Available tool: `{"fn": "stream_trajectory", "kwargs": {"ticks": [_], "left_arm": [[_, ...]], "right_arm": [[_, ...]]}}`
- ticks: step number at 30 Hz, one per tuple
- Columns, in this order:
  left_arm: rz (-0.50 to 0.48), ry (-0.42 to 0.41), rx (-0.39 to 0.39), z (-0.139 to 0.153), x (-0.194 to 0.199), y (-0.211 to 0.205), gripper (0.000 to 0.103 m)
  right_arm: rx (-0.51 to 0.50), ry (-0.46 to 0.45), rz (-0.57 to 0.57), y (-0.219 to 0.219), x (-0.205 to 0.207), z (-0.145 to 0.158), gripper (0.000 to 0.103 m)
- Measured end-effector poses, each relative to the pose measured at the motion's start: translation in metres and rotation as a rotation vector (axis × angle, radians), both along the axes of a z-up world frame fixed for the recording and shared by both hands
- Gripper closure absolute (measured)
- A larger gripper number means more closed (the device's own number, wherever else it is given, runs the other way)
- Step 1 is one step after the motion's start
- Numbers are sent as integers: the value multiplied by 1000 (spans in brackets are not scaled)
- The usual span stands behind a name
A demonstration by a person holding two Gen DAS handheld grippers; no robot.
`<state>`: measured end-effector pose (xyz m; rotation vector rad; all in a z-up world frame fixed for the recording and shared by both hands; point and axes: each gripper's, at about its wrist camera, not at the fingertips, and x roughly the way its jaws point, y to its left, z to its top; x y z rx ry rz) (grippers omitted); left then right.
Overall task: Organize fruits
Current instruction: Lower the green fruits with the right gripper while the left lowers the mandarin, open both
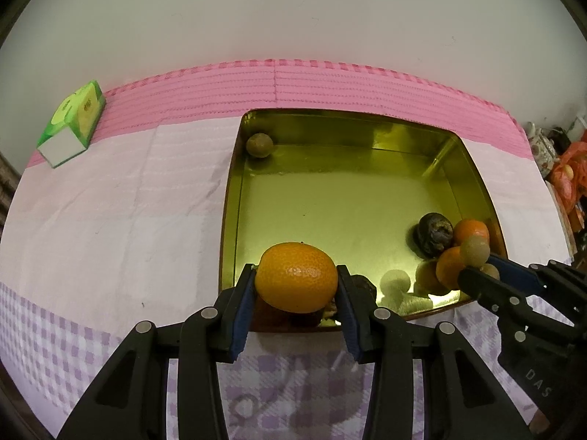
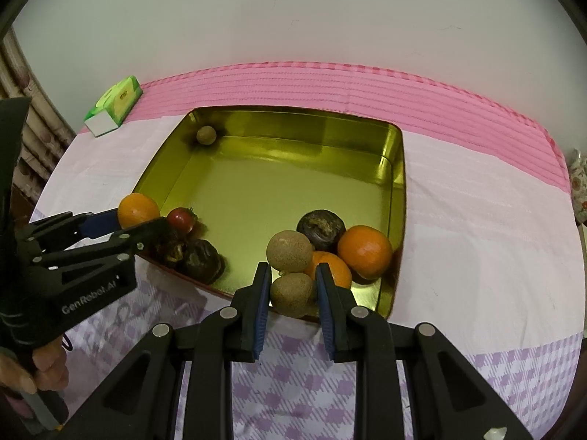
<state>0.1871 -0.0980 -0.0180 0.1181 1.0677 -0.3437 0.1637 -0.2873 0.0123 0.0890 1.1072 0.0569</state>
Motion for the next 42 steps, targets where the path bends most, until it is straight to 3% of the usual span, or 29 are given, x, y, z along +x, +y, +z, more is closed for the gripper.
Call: {"fn": "stream_trajectory", "kwargs": {"ticks": [42], "left_arm": [[2,15,-1,-5,8,-2,60]], "right_arm": [[22,6,11,7,15,-5,78]]}}
